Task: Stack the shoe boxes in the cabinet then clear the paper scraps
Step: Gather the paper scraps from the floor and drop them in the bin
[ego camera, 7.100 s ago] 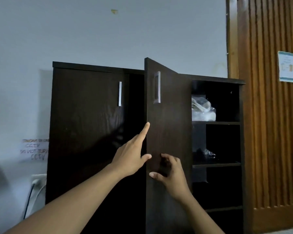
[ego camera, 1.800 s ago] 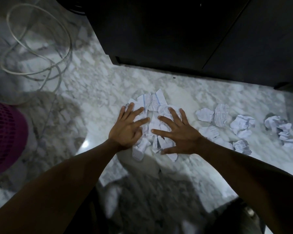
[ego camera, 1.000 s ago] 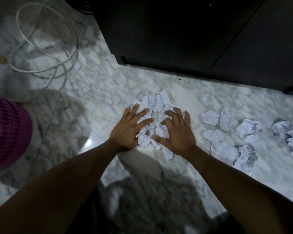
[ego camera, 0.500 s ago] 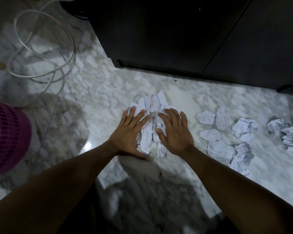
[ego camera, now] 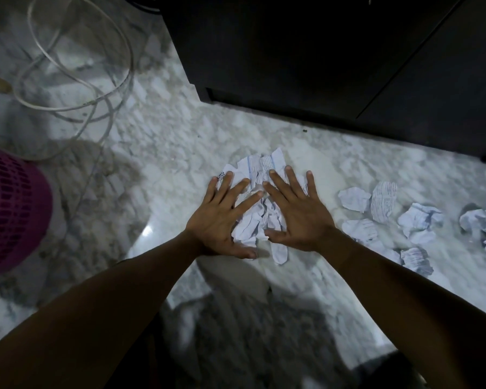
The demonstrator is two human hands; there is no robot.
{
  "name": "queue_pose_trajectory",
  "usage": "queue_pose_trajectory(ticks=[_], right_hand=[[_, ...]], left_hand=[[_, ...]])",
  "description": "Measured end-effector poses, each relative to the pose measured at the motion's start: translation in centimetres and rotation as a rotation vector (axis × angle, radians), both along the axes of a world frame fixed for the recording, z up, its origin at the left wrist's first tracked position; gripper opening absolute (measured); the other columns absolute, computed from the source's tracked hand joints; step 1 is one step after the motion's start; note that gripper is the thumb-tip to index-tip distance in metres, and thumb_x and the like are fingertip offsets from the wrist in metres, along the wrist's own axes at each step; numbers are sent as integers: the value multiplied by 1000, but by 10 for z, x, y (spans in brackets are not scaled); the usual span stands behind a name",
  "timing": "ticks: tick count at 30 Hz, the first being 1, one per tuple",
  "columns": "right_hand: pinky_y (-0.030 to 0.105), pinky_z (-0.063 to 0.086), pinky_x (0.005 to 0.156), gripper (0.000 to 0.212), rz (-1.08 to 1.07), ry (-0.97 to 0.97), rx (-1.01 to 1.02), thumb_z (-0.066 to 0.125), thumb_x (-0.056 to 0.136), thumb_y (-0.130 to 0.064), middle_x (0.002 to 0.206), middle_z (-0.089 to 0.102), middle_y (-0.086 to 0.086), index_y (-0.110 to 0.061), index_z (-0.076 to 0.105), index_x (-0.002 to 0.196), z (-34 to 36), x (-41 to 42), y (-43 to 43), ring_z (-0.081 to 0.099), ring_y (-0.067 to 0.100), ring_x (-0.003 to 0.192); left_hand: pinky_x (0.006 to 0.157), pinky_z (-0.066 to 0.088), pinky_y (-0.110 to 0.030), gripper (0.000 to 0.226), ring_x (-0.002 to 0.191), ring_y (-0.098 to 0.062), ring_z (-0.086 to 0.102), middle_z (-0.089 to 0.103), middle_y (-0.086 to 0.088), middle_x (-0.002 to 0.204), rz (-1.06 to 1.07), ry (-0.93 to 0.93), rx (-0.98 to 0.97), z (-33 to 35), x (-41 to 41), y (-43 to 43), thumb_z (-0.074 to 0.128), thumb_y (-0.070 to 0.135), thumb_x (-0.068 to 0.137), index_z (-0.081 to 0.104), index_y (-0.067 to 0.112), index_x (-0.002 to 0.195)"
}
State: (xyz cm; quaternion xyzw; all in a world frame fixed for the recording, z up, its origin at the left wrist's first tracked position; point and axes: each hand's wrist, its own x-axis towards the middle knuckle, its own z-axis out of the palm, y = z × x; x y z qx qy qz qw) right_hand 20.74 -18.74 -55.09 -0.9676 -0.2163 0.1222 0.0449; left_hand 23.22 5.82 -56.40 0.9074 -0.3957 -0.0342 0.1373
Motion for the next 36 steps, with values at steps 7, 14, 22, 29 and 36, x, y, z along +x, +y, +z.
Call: queue_pose_trajectory(ticks=[7, 14, 22, 29, 36], right_hand=[[65, -6, 120, 149, 160, 72, -51, 22, 49, -109, 168, -9, 9, -13, 1, 161, 8, 5, -12, -17, 33, 153], [58, 7, 123, 97, -41, -1, 110, 34, 85, -83, 164, 27, -1, -22, 17, 159, 0, 3, -1, 9, 23, 156], [58, 6, 123, 97, -104, -12, 315, 37, 85, -80, 164, 25, -2, -20, 18, 158, 2, 2, -2, 10, 20, 155], [65, -3, 119, 112, -183, 31, 139, 27, 73, -96, 169, 8, -3, -30, 1, 160, -1, 6, 27, 2, 32, 155], [62, 13, 119, 80, -128, -83, 138, 30, 95, -72, 155, 41, 0, -20, 30, 155, -3, 3, 20, 25, 29, 149]], left_hand=[[115, 16, -68, 97, 153, -43, 11, 31, -15, 162, 8, -23, -4, -2, 0, -2, 51, 90, 72, 57, 24, 143], [116, 20, -66, 94, 152, -40, 20, 41, -13, 157, 69, -50, -37, -3, -1, -5, 57, 88, 71, 64, 20, 134], [119, 20, -60, 67, 153, -34, 22, 44, -6, 155, 150, -31, -39, -5, -2, -8, 57, 73, 84, 65, 24, 128], [119, 25, -55, 59, 150, -31, 29, 48, -7, 152, 143, -28, -70, -6, 0, -5, 64, 58, 86, 63, 19, 130], [105, 40, -43, 50, 113, -35, 55, 62, -11, 122, 134, -69, -138, -1, 0, -4, 61, 41, 91, 63, 7, 127]])
